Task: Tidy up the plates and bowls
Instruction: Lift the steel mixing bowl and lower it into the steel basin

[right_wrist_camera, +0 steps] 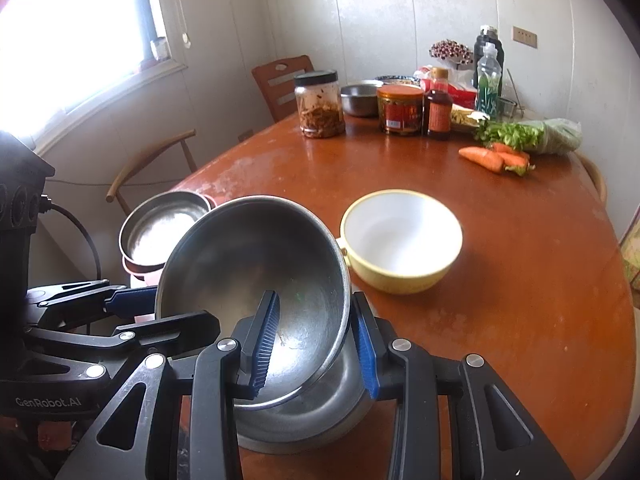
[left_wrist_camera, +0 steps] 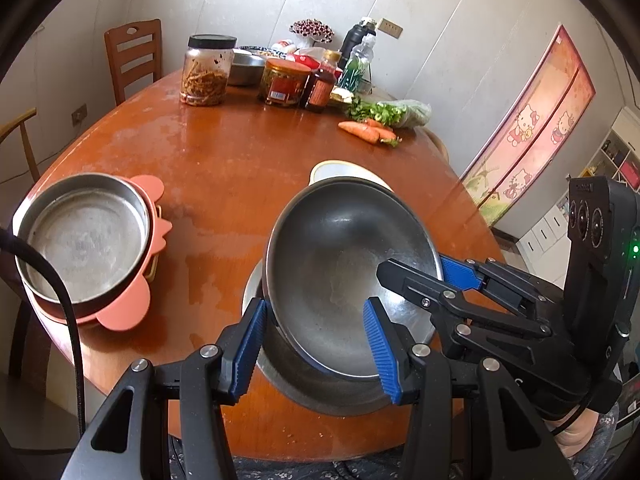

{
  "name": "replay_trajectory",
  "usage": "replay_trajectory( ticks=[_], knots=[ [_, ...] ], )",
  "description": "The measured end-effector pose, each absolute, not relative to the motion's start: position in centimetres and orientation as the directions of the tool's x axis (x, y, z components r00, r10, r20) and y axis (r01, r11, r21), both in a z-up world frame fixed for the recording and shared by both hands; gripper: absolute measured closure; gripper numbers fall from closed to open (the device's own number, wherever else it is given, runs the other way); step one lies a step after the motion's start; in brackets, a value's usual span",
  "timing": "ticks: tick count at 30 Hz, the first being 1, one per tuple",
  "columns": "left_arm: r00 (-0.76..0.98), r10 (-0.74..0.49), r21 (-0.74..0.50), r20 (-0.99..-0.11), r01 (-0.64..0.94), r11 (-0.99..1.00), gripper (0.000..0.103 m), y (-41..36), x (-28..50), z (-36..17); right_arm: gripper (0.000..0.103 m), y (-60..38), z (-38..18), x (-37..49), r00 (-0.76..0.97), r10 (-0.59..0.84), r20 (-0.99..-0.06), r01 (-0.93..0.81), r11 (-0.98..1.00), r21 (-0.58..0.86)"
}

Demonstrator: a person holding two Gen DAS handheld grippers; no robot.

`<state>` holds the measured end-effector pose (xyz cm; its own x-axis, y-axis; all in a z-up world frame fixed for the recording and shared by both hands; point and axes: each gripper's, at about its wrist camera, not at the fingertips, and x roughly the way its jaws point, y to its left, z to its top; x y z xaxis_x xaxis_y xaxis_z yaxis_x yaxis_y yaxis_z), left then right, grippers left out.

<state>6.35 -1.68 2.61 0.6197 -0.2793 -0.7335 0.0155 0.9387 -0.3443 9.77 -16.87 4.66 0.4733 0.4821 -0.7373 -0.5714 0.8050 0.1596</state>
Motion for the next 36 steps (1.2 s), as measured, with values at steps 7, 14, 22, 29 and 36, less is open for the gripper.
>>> replay_trajectory(
  ticks=[7,14,22,29,36],
  knots=[
    [0.604,-0.273,-0.331,-0.749,0.015,0.943,0.053,-2.1,6.3,1.7,0.065,-17.3,3.2,9.2,0.449,0.479,-0.755,-0.56,0.809,0.18],
    [0.586,-0.272,-0.324,-0.763,0.018,0.946,0.053,-2.6,6.7,1.2,0.065,-17.8,2.8,9.0,0.446,0.474,-0.759,-0.553,0.813,0.183],
    [0.565,-0.275,-0.318,-0.778,0.022,0.948,0.053,-3.0,7.0,0.6,0.065,-18.2,2.1,8.9,0.433,0.474,-0.767,-0.543,0.816,0.198],
    [0.564,-0.263,-0.306,-0.783,0.021,0.952,0.053,-3.3,7.2,0.6,0.065,-18.2,2.0,8.9,0.435,0.474,-0.766,-0.546,0.815,0.194],
    [0.564,-0.26,-0.303,-0.784,0.018,0.953,0.053,-3.3,7.4,0.5,0.065,-18.1,2.0,8.7,0.443,0.468,-0.765,-0.552,0.814,0.179]
  ],
)
